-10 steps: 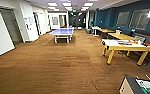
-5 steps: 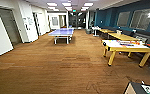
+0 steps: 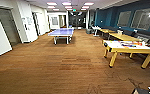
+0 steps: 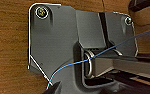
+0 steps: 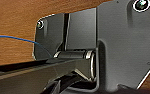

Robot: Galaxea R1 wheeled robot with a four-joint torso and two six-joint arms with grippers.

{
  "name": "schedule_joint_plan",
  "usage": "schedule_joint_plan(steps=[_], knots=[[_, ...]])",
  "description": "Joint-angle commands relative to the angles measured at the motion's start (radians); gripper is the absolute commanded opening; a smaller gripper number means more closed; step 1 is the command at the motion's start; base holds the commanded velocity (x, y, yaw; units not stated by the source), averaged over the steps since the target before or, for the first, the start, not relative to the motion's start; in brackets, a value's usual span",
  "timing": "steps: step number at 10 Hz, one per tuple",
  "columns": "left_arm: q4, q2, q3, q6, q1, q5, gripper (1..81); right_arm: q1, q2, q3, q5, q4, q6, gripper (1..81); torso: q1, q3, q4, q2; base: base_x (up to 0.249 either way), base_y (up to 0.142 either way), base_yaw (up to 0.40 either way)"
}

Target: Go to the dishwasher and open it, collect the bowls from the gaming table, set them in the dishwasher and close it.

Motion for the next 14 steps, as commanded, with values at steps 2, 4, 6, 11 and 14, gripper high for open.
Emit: schedule_joint_plan(steps=[2, 4, 6, 11, 14], knots=[[-0.001, -0.011, 0.005, 0.006, -0.038, 0.061, 81.1, 0.041, -0.001, 0.009, -0.053, -0.008, -0.002, 81.1, 0.001, 0.000, 0.000, 0.000, 0.191, 0.000, 0.000], [0.001, -0.009, 0.005, 0.007, -0.036, 0.061, 81.1, 0.040, -0.002, 0.008, -0.053, -0.006, -0.002, 81.1, 0.001, 0.000, 0.000, 0.000, 0.191, 0.000, 0.000], [0.001, -0.009, 0.005, 0.007, -0.036, 0.062, 81.1, 0.040, -0.002, 0.006, -0.053, -0.006, -0.002, 81.1, 0.001, 0.000, 0.000, 0.000, 0.193, 0.000, 0.000], [0.001, -0.008, 0.005, 0.007, -0.036, 0.062, 81.1, 0.040, -0.002, 0.006, -0.053, -0.006, -0.002, 81.1, 0.001, 0.000, 0.000, 0.000, 0.194, 0.000, 0.000], [0.001, -0.008, 0.005, 0.007, -0.036, 0.061, 81.1, 0.041, -0.001, 0.005, -0.053, -0.006, -0.002, 81.1, 0.001, 0.000, 0.000, 0.000, 0.195, 0.000, 0.000]])
